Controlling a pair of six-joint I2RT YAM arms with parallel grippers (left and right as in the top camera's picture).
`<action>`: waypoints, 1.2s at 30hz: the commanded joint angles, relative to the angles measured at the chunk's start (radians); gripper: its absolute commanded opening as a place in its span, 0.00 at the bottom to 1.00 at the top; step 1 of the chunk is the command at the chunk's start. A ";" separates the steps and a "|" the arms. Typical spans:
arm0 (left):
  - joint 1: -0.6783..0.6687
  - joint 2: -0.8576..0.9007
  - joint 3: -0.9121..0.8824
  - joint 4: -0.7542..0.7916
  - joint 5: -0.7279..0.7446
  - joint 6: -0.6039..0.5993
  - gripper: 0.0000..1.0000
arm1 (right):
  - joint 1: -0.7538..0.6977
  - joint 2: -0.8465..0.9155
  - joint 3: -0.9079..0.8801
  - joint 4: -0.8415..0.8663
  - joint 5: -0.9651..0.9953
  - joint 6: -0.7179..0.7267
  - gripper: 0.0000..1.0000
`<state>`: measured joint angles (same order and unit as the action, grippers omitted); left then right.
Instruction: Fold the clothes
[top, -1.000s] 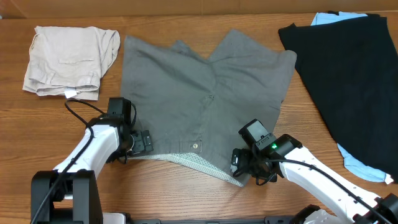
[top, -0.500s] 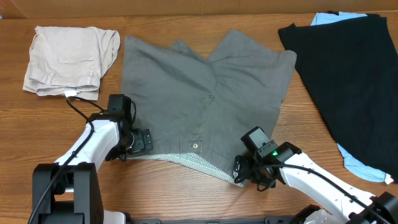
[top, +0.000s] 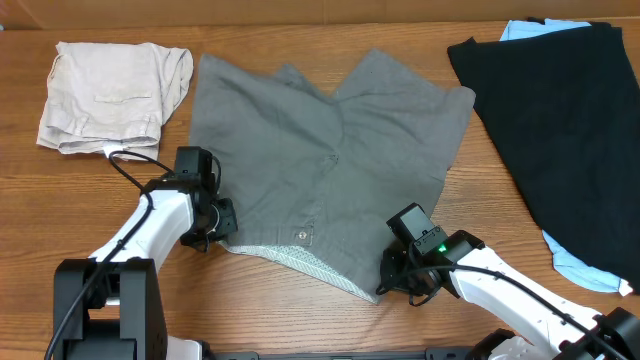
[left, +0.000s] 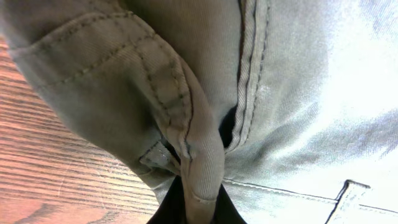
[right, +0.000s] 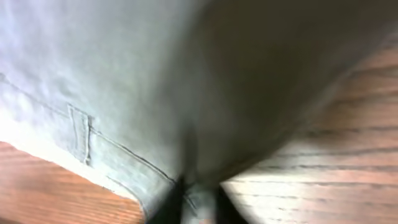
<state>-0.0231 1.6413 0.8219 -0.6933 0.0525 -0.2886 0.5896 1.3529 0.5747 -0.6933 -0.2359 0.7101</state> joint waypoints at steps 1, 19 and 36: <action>-0.002 0.113 -0.030 -0.035 -0.007 -0.003 0.04 | -0.036 0.001 0.050 -0.019 0.041 -0.030 0.04; -0.002 -0.069 1.014 -0.606 -0.026 0.129 0.04 | -0.492 -0.040 1.057 -0.512 0.040 -0.450 0.04; -0.002 -0.214 1.790 -0.863 -0.130 0.155 0.04 | -0.531 -0.055 1.882 -0.878 0.158 -0.480 0.04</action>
<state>-0.0532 1.4769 2.5618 -1.5536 0.1471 -0.1715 0.1032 1.3319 2.3707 -1.5513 -0.2966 0.2420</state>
